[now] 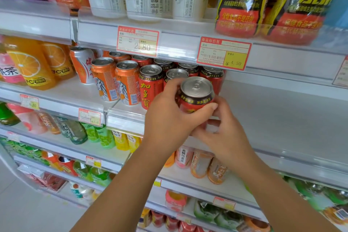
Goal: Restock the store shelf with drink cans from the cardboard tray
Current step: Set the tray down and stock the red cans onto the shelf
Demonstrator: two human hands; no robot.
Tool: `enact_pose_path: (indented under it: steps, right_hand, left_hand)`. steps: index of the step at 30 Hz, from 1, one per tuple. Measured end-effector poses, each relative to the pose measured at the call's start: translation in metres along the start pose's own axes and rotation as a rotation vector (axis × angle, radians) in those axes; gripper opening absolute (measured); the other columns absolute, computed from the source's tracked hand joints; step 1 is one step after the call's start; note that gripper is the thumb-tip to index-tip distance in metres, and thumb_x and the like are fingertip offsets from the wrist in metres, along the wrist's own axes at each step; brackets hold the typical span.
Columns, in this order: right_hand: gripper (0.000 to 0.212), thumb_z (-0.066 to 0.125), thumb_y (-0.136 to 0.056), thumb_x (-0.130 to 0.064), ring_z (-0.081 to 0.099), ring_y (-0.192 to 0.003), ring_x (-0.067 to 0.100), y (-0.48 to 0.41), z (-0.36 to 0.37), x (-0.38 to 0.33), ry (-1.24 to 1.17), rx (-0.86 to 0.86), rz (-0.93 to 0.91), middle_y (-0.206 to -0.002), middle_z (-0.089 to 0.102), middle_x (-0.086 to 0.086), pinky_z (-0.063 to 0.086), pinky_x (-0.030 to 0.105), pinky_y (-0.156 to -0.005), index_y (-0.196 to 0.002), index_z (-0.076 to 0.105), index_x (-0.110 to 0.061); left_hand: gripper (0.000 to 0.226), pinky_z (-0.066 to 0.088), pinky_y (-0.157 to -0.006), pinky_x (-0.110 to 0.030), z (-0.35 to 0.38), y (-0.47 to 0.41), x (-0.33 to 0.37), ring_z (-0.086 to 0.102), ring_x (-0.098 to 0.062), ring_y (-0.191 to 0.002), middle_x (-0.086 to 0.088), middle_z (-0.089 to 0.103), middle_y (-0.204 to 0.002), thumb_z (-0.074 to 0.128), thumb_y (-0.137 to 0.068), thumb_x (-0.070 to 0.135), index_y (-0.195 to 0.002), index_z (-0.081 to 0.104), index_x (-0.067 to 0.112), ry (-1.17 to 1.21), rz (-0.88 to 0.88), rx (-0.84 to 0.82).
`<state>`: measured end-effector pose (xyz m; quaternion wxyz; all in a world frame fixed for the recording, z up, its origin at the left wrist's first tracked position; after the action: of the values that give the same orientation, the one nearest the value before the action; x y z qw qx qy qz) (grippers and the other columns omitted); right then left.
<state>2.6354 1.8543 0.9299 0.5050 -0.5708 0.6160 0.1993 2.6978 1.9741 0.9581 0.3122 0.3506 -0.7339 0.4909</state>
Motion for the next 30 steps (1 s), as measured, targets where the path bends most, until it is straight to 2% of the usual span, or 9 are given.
enact_pose_path:
  steps: [4,6,8,11,13,16,21,27,30]
  right_hand:
    - [0.055,0.079,-0.058,-0.049,0.062,-0.093,-0.007,-0.015,-0.023,0.017,0.084,0.173,0.034,-0.102,0.066,-0.024,0.049,0.02,-0.078,-0.104,0.049,-0.049]
    - [0.056,0.08,-0.057,-0.049,0.061,-0.089,-0.009,-0.023,-0.029,0.031,0.136,0.195,0.096,-0.097,0.066,-0.022,0.048,0.022,-0.077,-0.104,0.05,-0.041]
    - [0.055,0.082,-0.06,-0.043,0.06,-0.087,-0.01,-0.031,-0.032,0.043,0.186,0.184,0.144,-0.094,0.065,-0.022,0.051,0.025,-0.079,-0.104,0.051,-0.036]
    - [0.051,0.083,-0.065,-0.036,0.06,-0.09,-0.006,-0.04,-0.03,0.055,0.202,0.128,0.191,-0.095,0.063,-0.022,0.049,0.027,-0.084,-0.104,0.05,-0.035]
    - [0.052,0.084,-0.066,-0.035,0.062,-0.095,-0.001,-0.044,-0.028,0.058,0.189,0.1,0.202,-0.102,0.065,-0.018,0.048,0.028,-0.087,-0.107,0.05,-0.032]
    - [0.058,0.084,-0.067,-0.036,0.06,-0.098,0.004,-0.047,-0.023,0.052,0.209,0.093,0.183,-0.103,0.062,-0.017,0.046,0.027,-0.087,-0.111,0.047,-0.03]
    - [0.06,0.083,-0.069,-0.038,0.055,-0.092,0.006,-0.047,-0.018,0.045,0.255,0.138,0.151,-0.097,0.053,-0.02,0.04,0.025,-0.081,-0.11,0.04,-0.031]
    - [0.062,0.081,-0.072,-0.04,0.053,-0.098,0.007,-0.05,-0.016,0.05,0.256,0.135,0.164,-0.106,0.053,-0.016,0.039,0.027,-0.084,-0.118,0.041,-0.029]
    - [0.072,0.082,-0.07,-0.042,0.055,-0.103,0.011,-0.046,-0.017,0.052,0.308,0.171,0.172,-0.116,0.056,-0.01,0.043,0.031,-0.088,-0.127,0.042,-0.024]
  left_hand:
    - [0.085,0.049,-0.097,-0.023,0.02,-0.003,-0.01,0.058,0.005,-0.111,0.02,0.063,-0.119,0.081,-0.066,0.056,-0.138,0.044,0.033,0.024,-0.027,-0.093]
    - [0.077,0.044,-0.096,-0.018,0.019,0.003,-0.025,0.055,0.003,-0.114,0.016,0.062,-0.123,0.076,-0.07,0.057,-0.137,0.048,0.029,-0.054,-0.016,-0.098]
    - [0.062,0.039,-0.09,-0.016,0.013,0.012,-0.043,0.055,-0.006,-0.111,0.01,0.066,-0.119,0.071,-0.075,0.06,-0.126,0.062,0.025,-0.273,0.038,-0.06]
    - [0.054,0.044,-0.092,-0.03,0.013,0.021,-0.066,0.063,-0.021,-0.101,0.001,0.072,-0.106,0.06,-0.077,0.062,-0.107,0.072,0.02,-0.519,0.185,-0.036]
    - [0.052,0.043,-0.099,-0.039,0.018,0.025,-0.082,0.062,-0.023,-0.1,0.001,0.071,-0.103,0.06,-0.077,0.06,-0.106,0.072,0.018,-0.589,0.241,-0.051]
    - [0.052,0.034,-0.109,-0.042,0.019,0.029,-0.09,0.059,-0.022,-0.102,0.002,0.068,-0.103,0.063,-0.077,0.057,-0.109,0.071,0.017,-0.552,0.272,-0.029]
    - [0.051,0.03,-0.113,-0.039,0.019,0.029,-0.09,0.058,-0.02,-0.103,0.002,0.069,-0.103,0.065,-0.076,0.056,-0.108,0.071,0.016,-0.467,0.274,-0.004]
    - [0.05,0.028,-0.115,-0.039,0.02,0.027,-0.093,0.057,-0.017,-0.107,0.003,0.069,-0.107,0.065,-0.077,0.055,-0.11,0.071,0.018,-0.413,0.265,-0.048]
    - [0.047,0.029,-0.116,-0.033,0.007,0.031,-0.088,0.056,-0.015,-0.116,0.002,0.067,-0.119,0.066,-0.079,0.044,-0.117,0.068,0.017,-0.289,0.255,-0.038]
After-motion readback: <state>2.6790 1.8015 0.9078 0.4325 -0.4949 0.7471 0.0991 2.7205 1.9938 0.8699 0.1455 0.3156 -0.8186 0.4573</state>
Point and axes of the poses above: each hand's wrist, its own y-axis away from the middle knuckle, its own z-axis out of the palm, x = y × z, the point moved 7 cm from there along -y, towards the middle knuckle
